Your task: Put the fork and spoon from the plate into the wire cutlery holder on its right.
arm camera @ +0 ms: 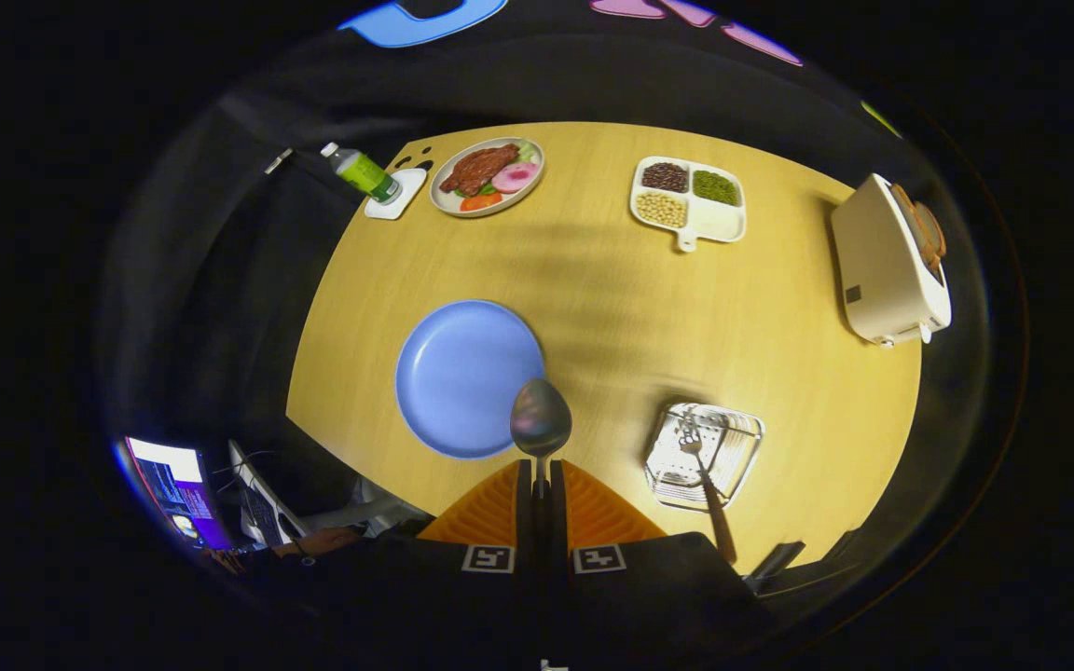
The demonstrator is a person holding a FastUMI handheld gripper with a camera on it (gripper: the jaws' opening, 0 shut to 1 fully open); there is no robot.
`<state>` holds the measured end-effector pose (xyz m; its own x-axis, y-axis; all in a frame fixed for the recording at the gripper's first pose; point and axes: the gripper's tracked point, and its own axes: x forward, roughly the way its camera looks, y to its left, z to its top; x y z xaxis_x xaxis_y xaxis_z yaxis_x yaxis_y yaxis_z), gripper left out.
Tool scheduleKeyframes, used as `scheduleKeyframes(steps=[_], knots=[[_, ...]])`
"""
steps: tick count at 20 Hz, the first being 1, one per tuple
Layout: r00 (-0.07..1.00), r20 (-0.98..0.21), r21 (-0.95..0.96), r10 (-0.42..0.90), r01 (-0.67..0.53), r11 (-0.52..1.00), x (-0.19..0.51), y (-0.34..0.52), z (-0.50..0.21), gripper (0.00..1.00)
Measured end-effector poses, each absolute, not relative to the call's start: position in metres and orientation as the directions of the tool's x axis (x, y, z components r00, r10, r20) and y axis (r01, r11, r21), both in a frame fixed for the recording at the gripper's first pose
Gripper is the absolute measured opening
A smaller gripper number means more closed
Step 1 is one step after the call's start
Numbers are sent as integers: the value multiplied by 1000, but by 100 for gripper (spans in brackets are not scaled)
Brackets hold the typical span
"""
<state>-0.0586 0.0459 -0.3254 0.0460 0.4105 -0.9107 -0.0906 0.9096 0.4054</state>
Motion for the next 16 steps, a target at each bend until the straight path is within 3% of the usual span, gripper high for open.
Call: scheduleKeyframes(steps=[8, 16], knots=[[-72, -955, 291, 288, -36, 956, -84, -42, -340, 8], [-203, -953, 238, 224, -46, 970, -87, -52, -389, 8]])
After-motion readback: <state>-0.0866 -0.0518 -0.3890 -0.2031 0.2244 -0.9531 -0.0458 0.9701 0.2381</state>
